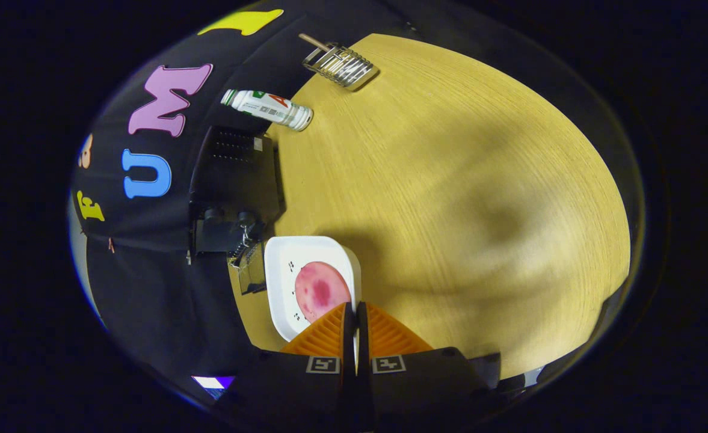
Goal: Open the toaster oven, put the food inside, and close the toaster oven door.
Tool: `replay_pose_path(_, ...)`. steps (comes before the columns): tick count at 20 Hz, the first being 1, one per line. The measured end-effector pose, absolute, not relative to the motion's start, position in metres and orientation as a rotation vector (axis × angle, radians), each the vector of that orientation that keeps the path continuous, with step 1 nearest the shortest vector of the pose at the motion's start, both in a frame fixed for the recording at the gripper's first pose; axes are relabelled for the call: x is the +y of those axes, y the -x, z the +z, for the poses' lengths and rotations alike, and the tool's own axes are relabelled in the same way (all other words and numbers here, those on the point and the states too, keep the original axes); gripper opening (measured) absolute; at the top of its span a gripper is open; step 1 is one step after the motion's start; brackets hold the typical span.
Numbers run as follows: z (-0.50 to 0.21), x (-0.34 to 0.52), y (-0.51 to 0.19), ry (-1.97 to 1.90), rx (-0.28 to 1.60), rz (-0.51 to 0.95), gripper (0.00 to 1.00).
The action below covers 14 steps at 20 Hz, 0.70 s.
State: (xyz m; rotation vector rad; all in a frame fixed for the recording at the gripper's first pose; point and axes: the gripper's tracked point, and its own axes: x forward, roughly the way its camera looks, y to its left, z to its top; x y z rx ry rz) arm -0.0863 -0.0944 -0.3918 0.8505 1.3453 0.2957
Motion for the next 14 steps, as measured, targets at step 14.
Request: replay_pose_path(14, -0.324, 0.085, 0.123, -0.981, 1.246, 0.189, 0.05)
